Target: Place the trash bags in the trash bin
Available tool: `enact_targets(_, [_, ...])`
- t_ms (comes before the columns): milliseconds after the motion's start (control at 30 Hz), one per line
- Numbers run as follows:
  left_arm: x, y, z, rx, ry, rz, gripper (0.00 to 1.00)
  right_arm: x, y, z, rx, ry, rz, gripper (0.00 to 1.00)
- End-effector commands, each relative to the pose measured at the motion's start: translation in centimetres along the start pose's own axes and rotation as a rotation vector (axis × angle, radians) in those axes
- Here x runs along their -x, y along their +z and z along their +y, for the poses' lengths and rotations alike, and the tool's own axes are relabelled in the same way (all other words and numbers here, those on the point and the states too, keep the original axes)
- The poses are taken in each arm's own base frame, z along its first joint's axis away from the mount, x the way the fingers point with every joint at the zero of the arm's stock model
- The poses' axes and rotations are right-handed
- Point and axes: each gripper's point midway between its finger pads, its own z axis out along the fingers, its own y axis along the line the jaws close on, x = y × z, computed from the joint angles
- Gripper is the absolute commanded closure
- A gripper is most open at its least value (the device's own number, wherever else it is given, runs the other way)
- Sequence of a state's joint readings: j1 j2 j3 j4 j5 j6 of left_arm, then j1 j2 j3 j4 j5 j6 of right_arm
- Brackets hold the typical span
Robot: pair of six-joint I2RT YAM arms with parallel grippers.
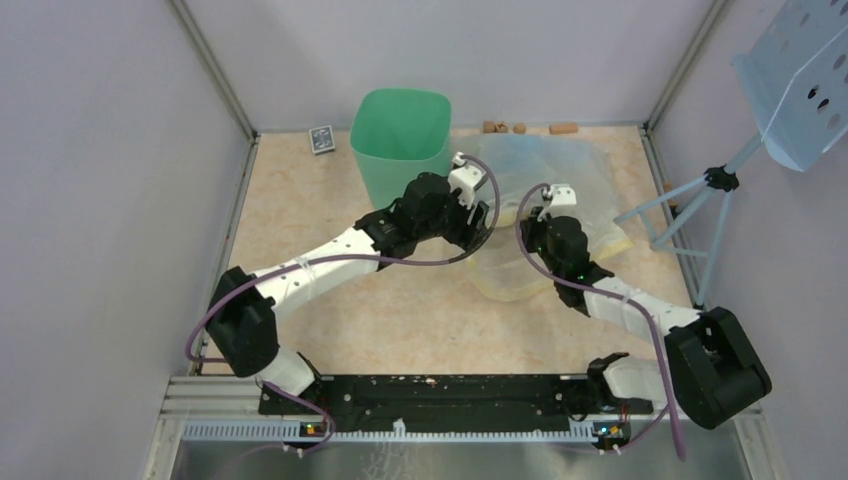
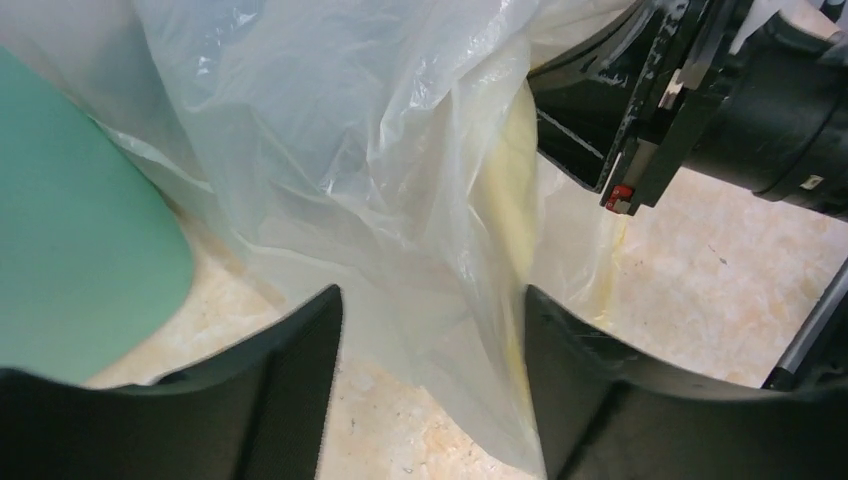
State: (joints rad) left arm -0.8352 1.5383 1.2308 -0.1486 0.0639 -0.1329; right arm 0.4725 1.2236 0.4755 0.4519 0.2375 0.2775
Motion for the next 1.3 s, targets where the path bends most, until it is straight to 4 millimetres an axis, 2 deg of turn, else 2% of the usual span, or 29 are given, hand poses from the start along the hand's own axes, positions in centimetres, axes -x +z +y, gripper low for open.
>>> enact_targets(0, [3.0,-0.1,-0.4,0.022,0.170,-0.051,0.22,6.0,-0.5,2.2,0.081,-0.057,-0.105,1.00])
enact_targets(67, [3.5,0.1,-0.5,0.019,0.226,-0.064,0.10,6.7,-0.7,2.5,0.092,-0.055,-0.111,1.00])
enact_targets(167, [4.4,0.8,-0.8,-0.002,0.285,-0.093,0.01,7.2,-0.8,3.1,0.117,-0.041,-0.120,1.00])
enact_targets(300, [4.6,2.3,-0.9,-0.020,0.320,-0.081,0.01,7.7,-0.5,3.1,0.110,-0.011,-0.133,1.00])
enact_targets(467, [4.8,4.4,0.9,0.083,0.278,-0.070,0.04,9.1,-0.7,3.4,0.122,0.016,-0.166,1.00])
enact_targets(600, [5.6,5.9,1.1,0.099,0.285,-0.081,0.16,9.9,-1.5,3.4,0.126,0.040,-0.186,1.00])
enact_targets(700, [6.5,6.8,1.4,0.112,0.268,-0.117,0.45,9.8,-2.5,3.1,0.127,0.071,-0.203,1.00])
enact_targets(800, [7.6,7.0,0.8,0.033,0.213,-0.156,0.83,9.4,-3.8,3.2,0.165,0.074,-0.229,1.00])
enact_targets(867, [8.6,6.7,0.2,-0.021,0.176,-0.176,0.99,8.6,-4.5,3.3,0.196,0.050,-0.240,1.00])
enact_targets(1067, [9.4,5.7,-1.1,-0.084,0.071,-0.180,1.00,5.8,-6.3,3.7,0.208,-0.015,-0.313,1.00])
enact_targets(1267, [9.0,4.6,-1.9,-0.135,-0.007,-0.163,1.00,1.9,-3.3,5.4,0.226,-0.058,-0.217,0.95])
